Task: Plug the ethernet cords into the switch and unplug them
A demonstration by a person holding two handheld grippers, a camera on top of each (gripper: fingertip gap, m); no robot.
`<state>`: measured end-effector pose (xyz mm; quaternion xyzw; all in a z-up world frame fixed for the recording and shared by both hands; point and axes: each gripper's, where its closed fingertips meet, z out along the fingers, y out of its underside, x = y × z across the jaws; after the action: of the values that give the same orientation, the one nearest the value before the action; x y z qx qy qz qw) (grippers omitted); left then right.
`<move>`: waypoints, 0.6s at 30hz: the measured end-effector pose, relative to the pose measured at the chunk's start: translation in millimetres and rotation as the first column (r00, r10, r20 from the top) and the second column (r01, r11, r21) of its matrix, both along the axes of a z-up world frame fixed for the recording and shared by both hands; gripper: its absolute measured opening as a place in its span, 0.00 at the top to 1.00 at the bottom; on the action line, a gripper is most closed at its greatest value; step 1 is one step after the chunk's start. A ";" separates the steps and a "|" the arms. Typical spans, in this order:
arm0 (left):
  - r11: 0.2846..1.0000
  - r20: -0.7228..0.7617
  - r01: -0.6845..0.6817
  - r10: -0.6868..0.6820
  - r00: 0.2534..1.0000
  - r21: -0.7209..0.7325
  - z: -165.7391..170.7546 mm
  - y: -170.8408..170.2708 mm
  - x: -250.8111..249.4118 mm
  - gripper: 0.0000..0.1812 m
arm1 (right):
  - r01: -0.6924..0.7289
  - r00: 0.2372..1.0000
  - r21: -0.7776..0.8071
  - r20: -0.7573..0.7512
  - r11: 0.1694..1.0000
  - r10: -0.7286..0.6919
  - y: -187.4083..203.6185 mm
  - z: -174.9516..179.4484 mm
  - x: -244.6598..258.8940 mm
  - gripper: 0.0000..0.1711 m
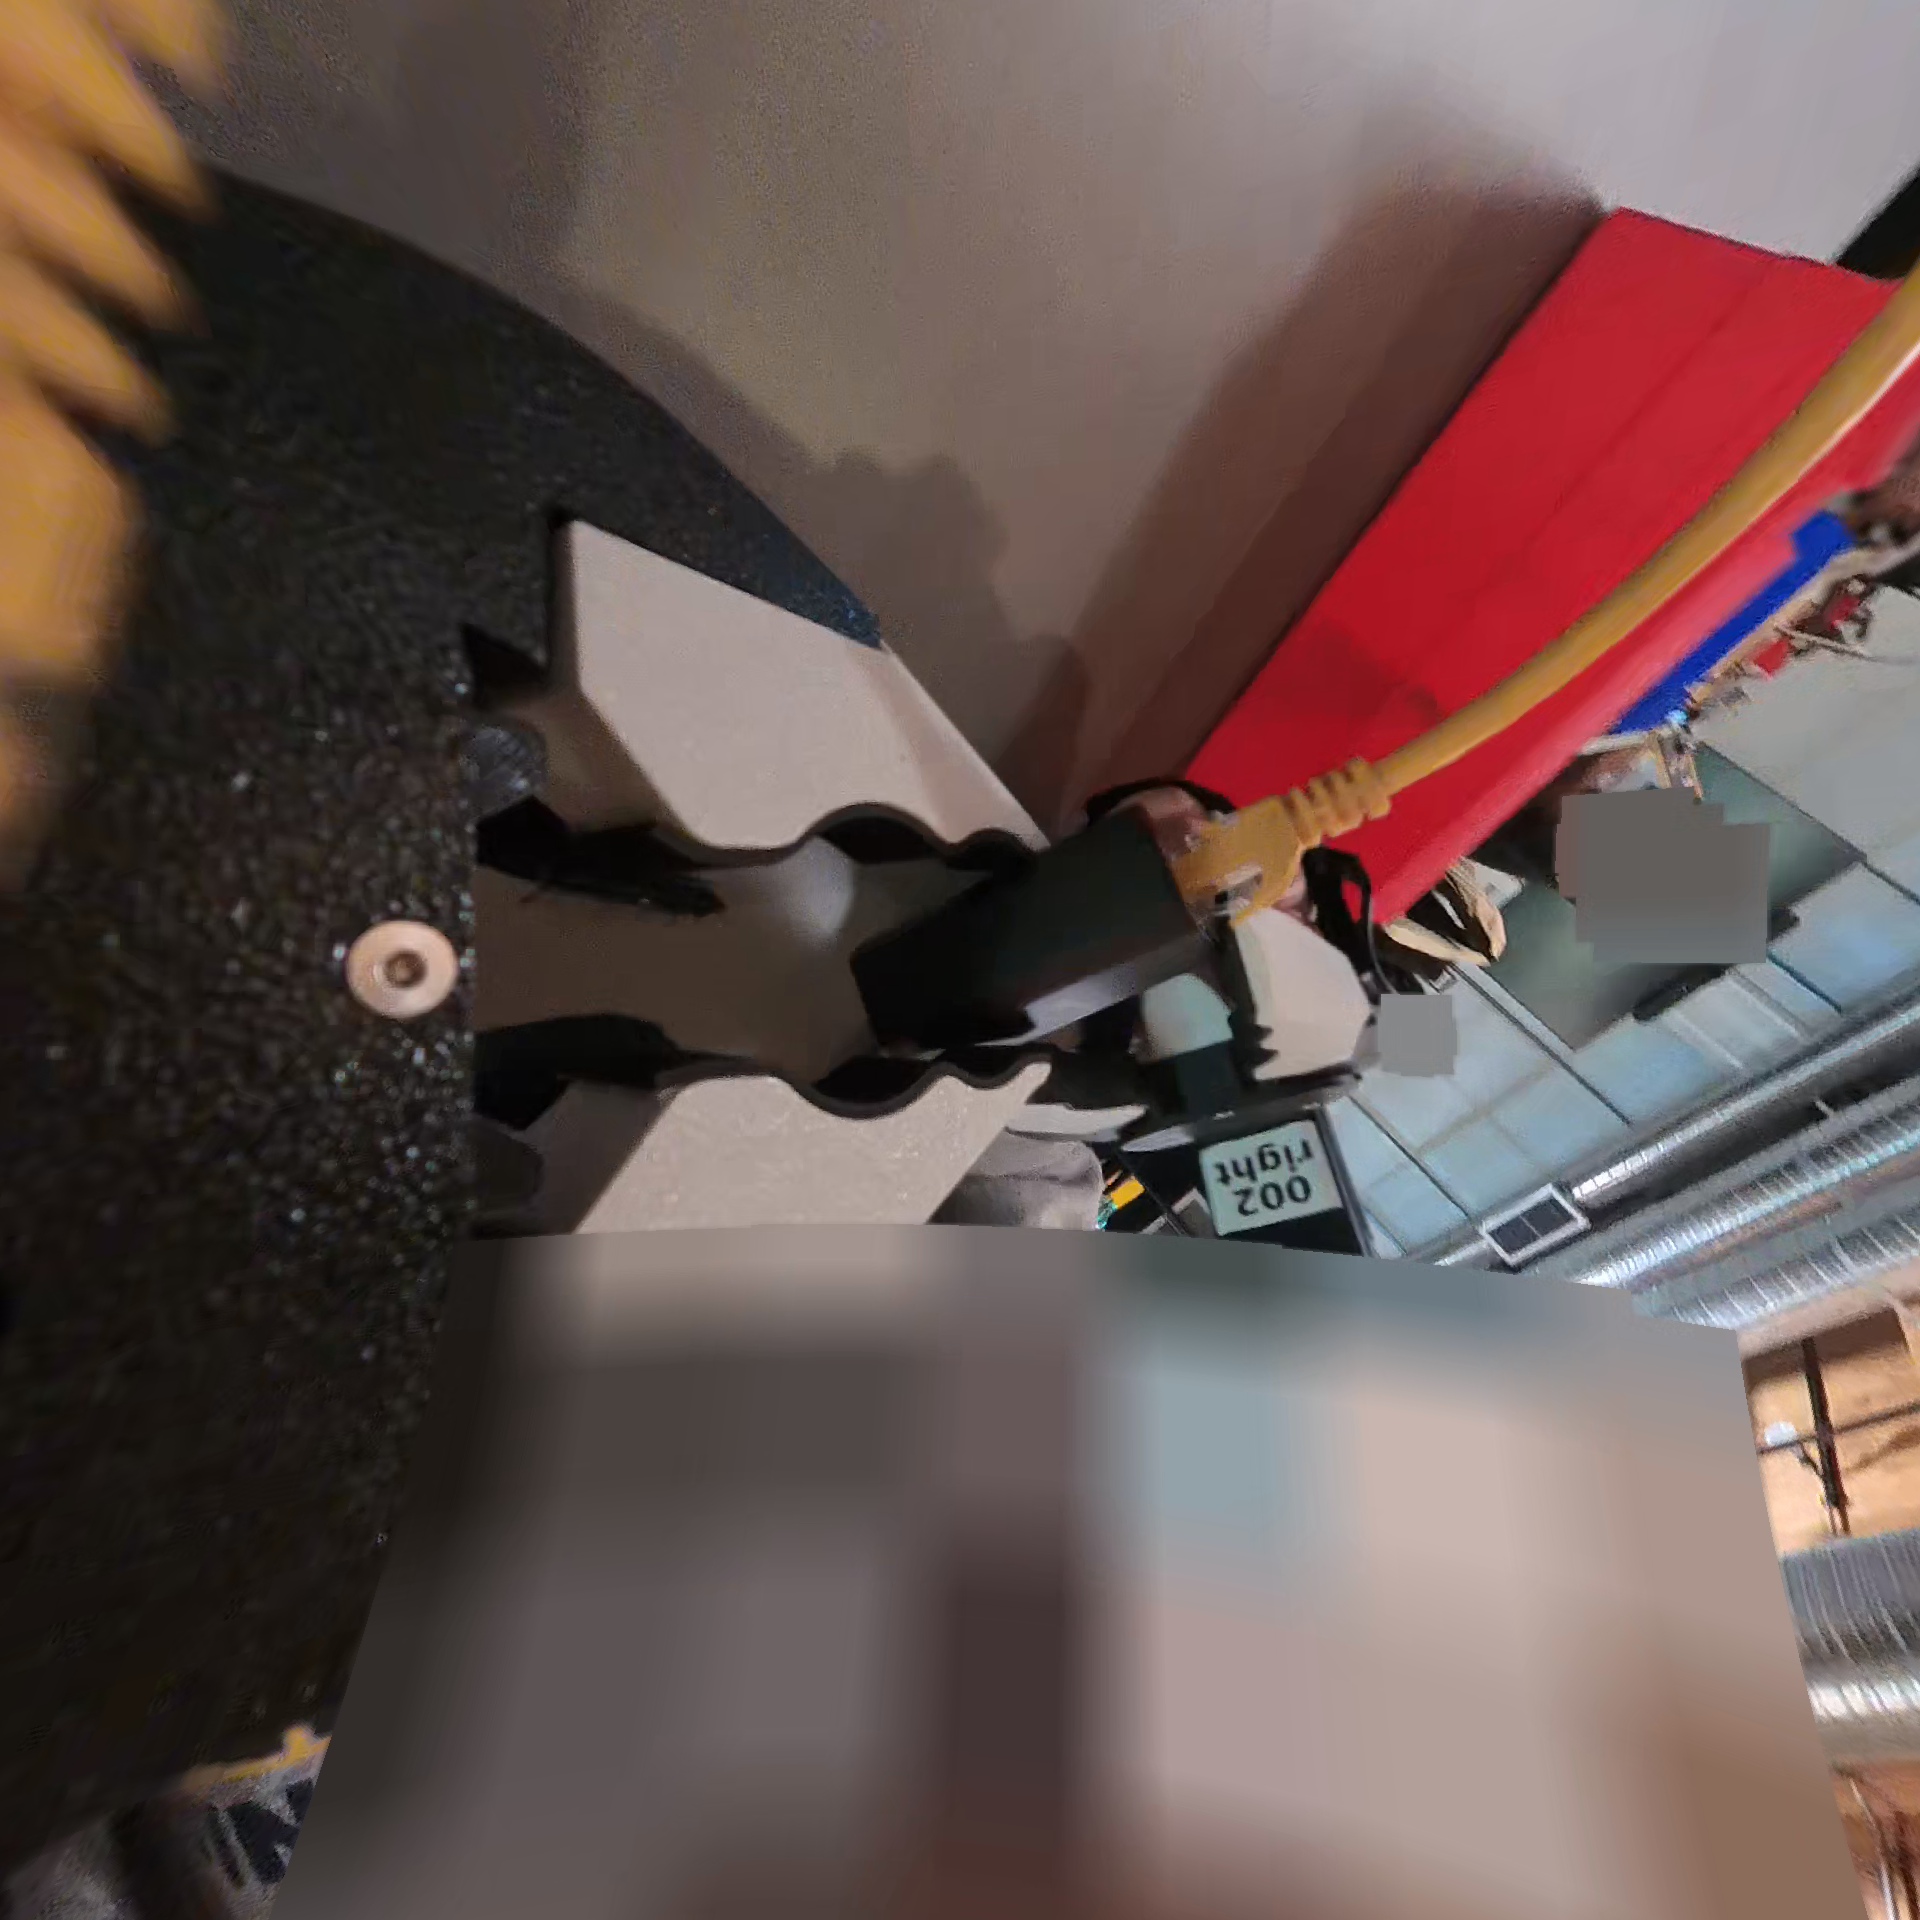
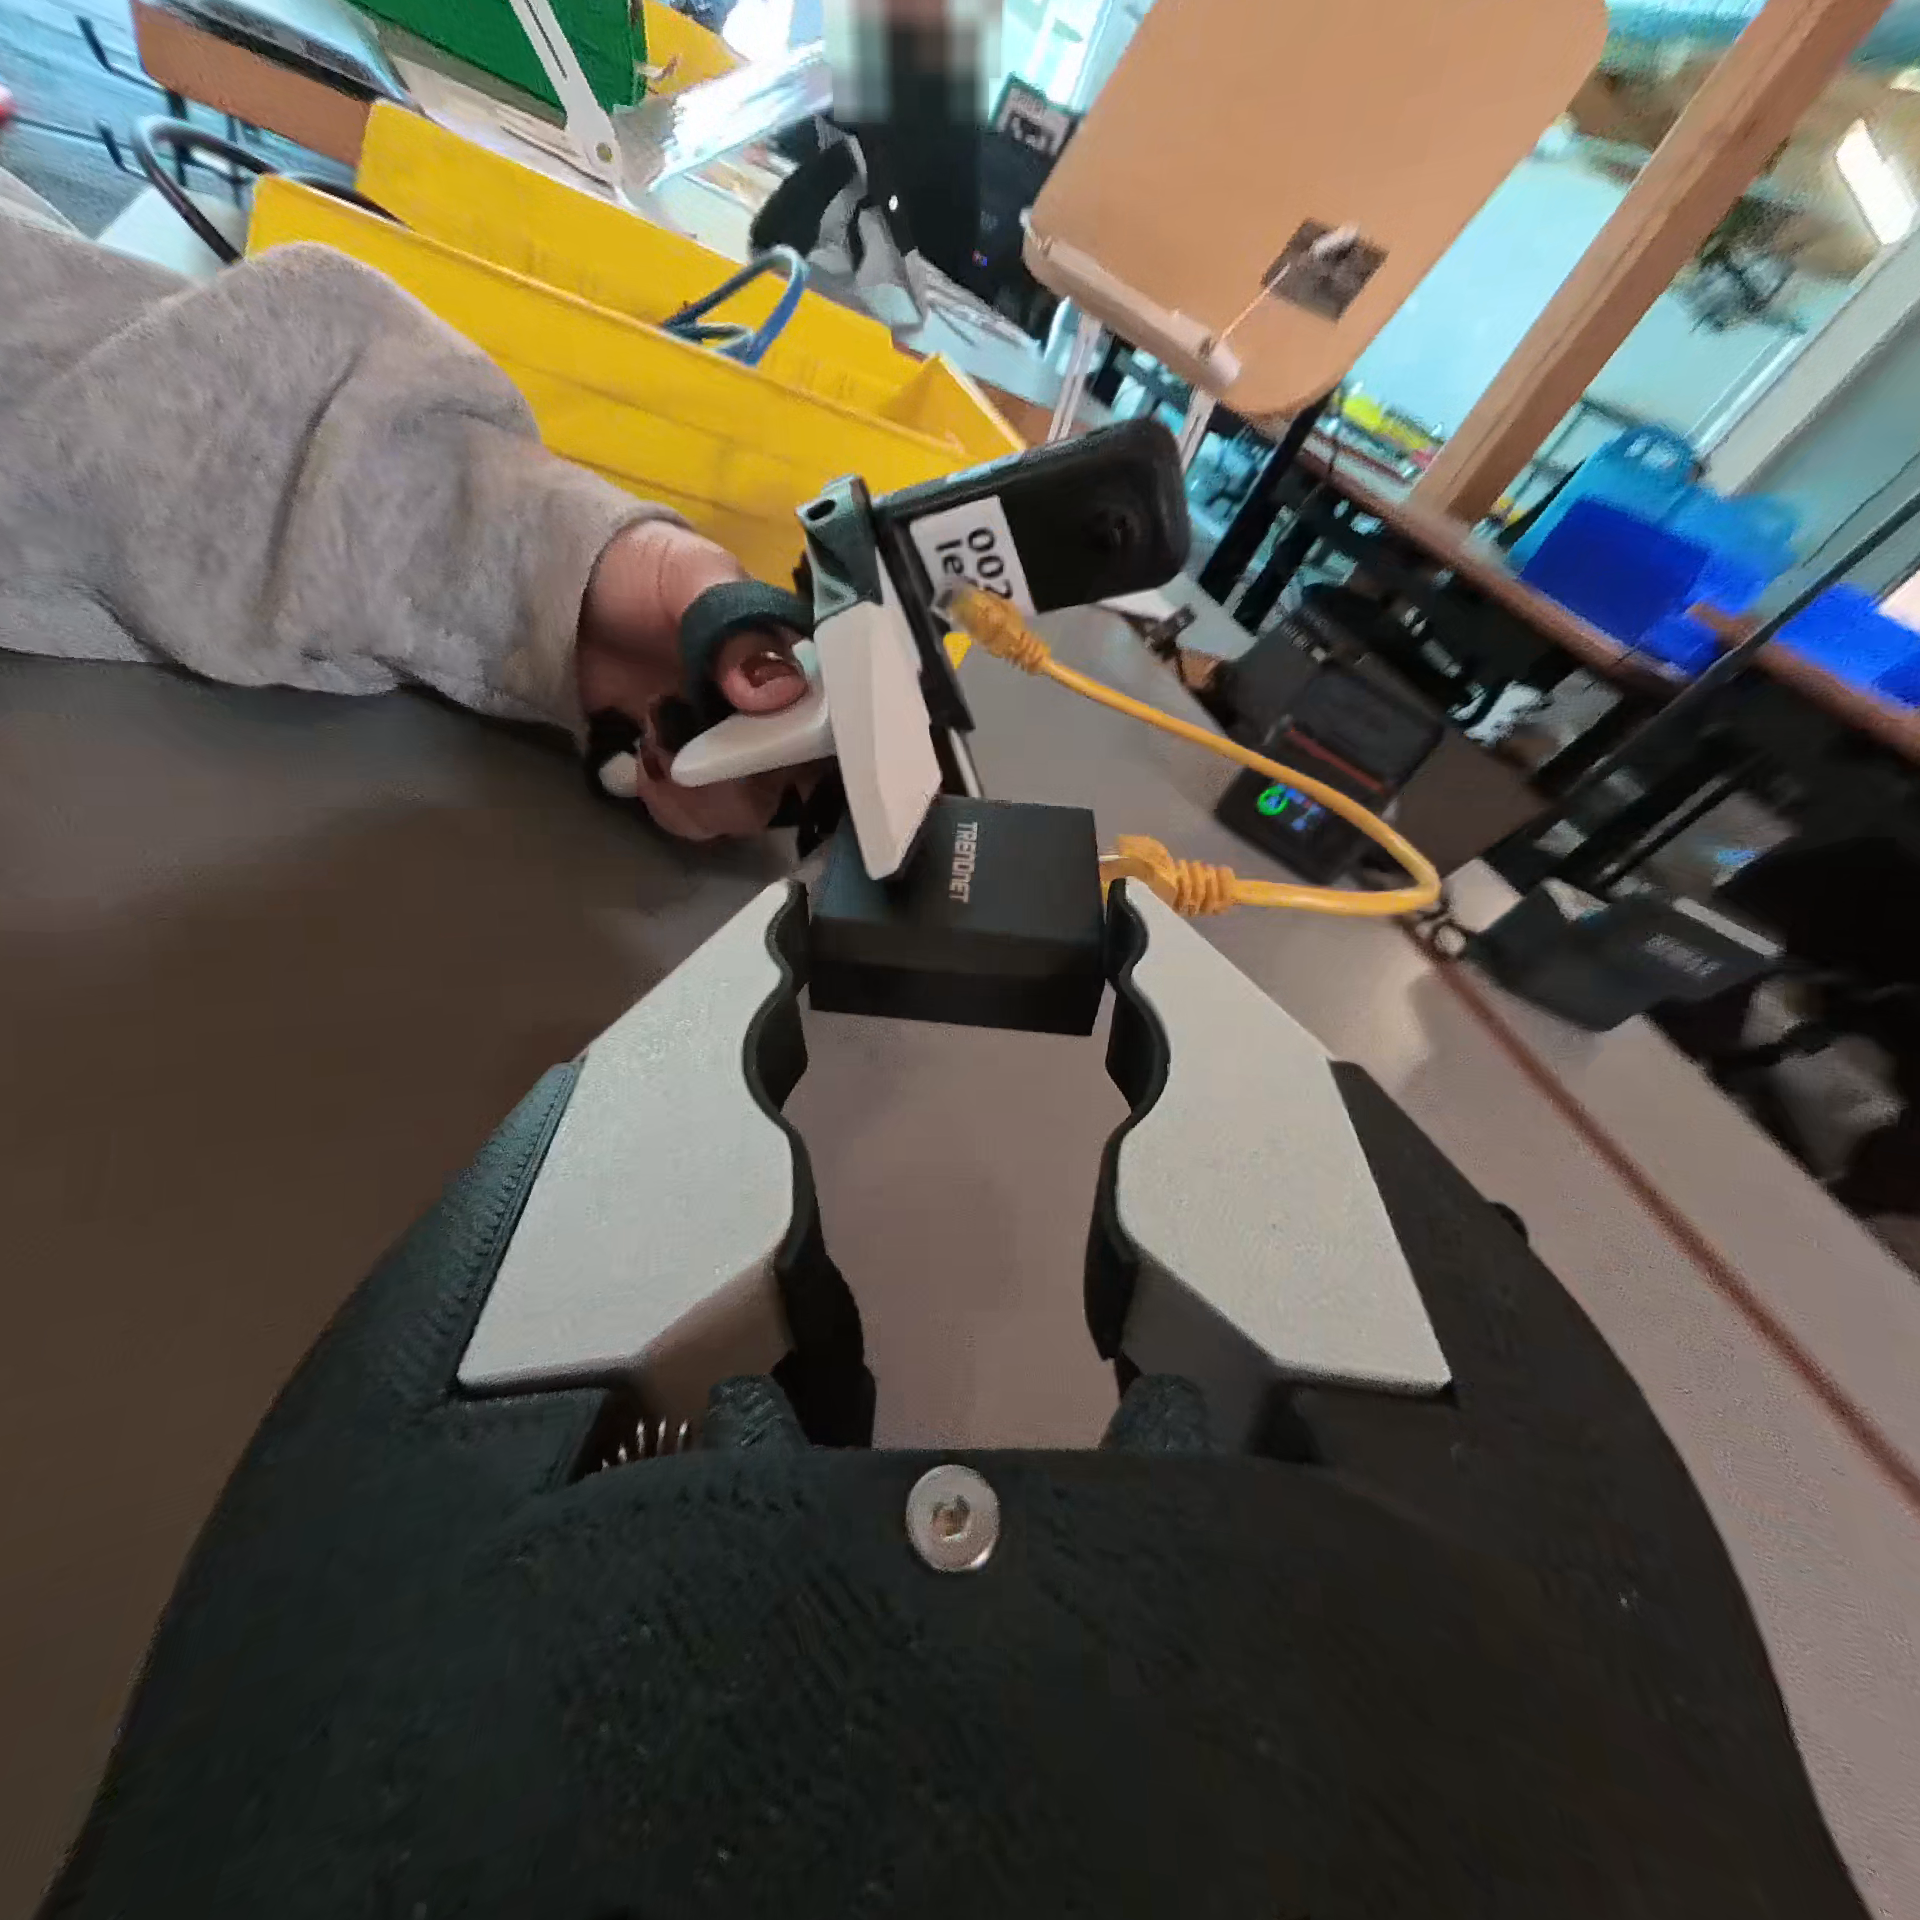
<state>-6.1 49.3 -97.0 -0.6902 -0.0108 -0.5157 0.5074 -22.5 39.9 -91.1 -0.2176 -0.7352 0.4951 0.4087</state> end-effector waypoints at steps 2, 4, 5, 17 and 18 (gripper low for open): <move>0.997 0.027 0.002 0.000 1.000 -0.082 -10.1 2.1 -2.3 0.83 | 0.003 0.999 0.002 0.043 1.000 -0.004 3.0 -10.2 -2.9 0.67; 0.991 0.055 -0.008 0.015 0.998 -0.131 -14.7 4.1 -4.9 0.84 | 0.020 0.999 0.022 0.046 1.000 -0.021 4.7 -14.9 -4.8 0.67; 0.990 0.072 -0.003 0.014 0.997 -0.144 -15.3 3.8 -5.1 0.85 | 0.018 0.999 0.027 0.044 0.999 -0.019 3.5 -15.3 -4.5 0.66; 0.997 -0.138 -0.076 0.076 0.987 0.007 -7.2 3.6 -10.0 0.72 | 0.047 0.964 -0.325 0.264 0.945 0.043 11.0 -5.5 -9.7 0.67; 0.992 -0.238 -0.101 0.115 0.964 0.071 -5.1 3.1 -12.8 0.65 | 0.060 0.955 -0.402 0.290 0.914 0.065 15.7 -2.7 -10.5 0.67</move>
<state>-18.8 52.3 -102.1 -0.7311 0.0287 -0.3995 0.5522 -33.0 55.6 -93.8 -0.3685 -0.6696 0.5990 0.2389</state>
